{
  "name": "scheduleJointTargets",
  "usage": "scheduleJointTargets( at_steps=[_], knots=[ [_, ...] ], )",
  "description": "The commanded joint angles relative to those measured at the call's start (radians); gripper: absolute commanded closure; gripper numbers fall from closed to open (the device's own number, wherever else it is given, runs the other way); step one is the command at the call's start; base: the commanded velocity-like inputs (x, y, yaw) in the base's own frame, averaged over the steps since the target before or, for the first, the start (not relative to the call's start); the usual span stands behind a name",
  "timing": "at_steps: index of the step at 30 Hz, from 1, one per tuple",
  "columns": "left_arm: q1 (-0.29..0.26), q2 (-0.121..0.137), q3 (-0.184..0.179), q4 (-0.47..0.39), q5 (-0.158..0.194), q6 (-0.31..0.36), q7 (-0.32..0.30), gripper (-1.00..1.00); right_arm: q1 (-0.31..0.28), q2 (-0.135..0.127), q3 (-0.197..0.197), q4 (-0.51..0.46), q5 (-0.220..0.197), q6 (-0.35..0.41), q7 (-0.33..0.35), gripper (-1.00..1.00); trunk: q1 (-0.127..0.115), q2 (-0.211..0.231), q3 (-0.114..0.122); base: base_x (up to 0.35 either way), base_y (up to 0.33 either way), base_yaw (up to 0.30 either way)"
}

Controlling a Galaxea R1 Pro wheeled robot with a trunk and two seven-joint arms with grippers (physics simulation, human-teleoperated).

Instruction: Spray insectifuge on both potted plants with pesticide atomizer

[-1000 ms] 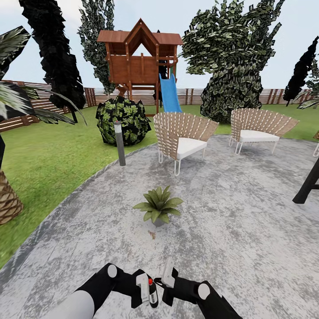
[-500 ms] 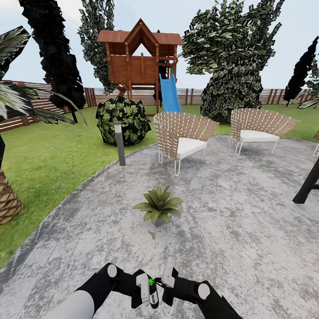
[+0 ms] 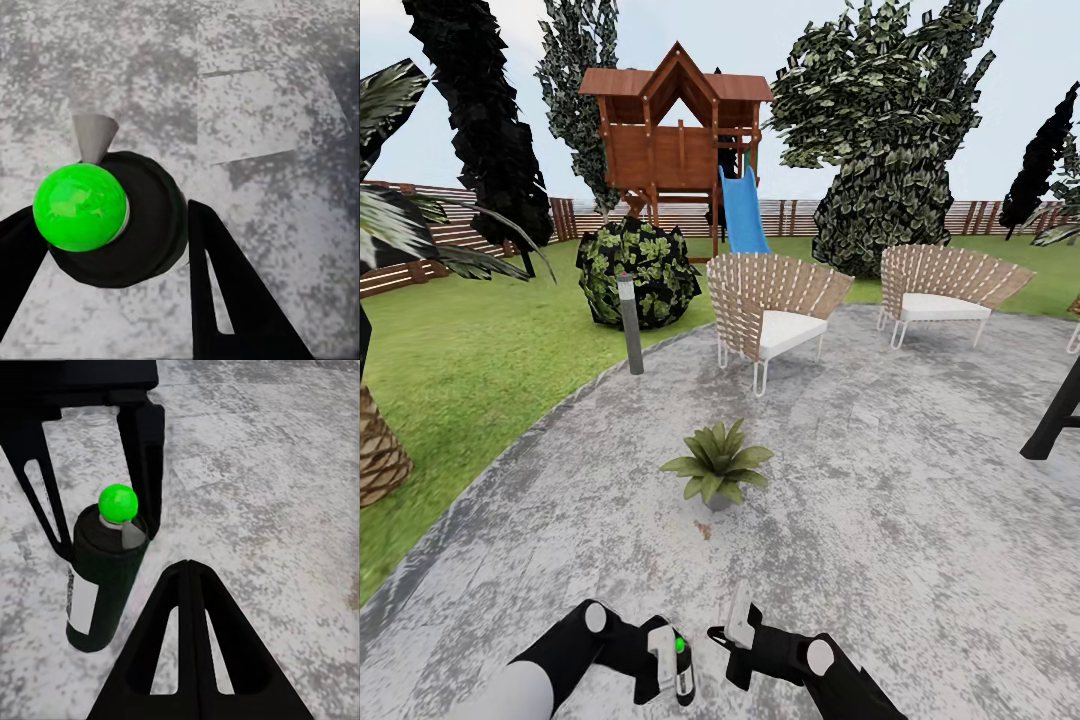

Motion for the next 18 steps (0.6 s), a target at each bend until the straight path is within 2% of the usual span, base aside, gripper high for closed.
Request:
scheduleJointTargets(
  at_steps=[1,7,10,11,15,16,18],
  knots=[
    [0.001,0.017,0.005,-0.001,-0.004,-0.004,-0.003,1.00,0.000,0.000,-0.001,-0.001,0.009,-0.005,0.000,1.00,0.000,0.000,-0.001,0.000,0.000,0.000],
    [0.003,0.086,0.004,-0.001,-0.005,-0.004,-0.003,1.00,0.000,0.000,-0.001,-0.001,0.009,-0.005,0.000,1.00,0.000,0.000,-0.001,0.000,0.000,0.000],
    [0.003,0.129,0.004,-0.001,-0.005,-0.005,-0.003,1.00,0.000,0.000,-0.001,0.000,0.010,-0.005,0.000,1.00,0.000,0.000,-0.001,0.000,0.000,0.000],
    [0.003,0.141,0.004,-0.001,-0.006,-0.005,-0.003,1.00,0.000,0.000,-0.001,0.000,0.010,-0.005,0.000,-1.00,0.000,0.000,-0.001,0.000,0.000,0.000],
    [0.007,0.186,0.005,-0.001,-0.004,-0.006,-0.001,1.00,0.000,-0.001,-0.001,0.000,0.011,-0.005,-0.002,-1.00,0.000,0.000,-0.001,0.000,0.000,0.000],
    [0.008,0.209,0.008,-0.001,0.003,-0.006,0.003,1.00,0.000,-0.001,-0.002,0.001,0.011,-0.005,-0.004,-1.00,0.000,0.000,-0.001,0.000,0.000,0.000],
    [0.009,0.229,0.015,-0.001,0.009,-0.005,0.007,1.00,0.000,-0.001,-0.003,0.004,0.012,-0.004,-0.006,-1.00,0.000,0.000,-0.001,0.000,0.000,0.000]
  ],
)
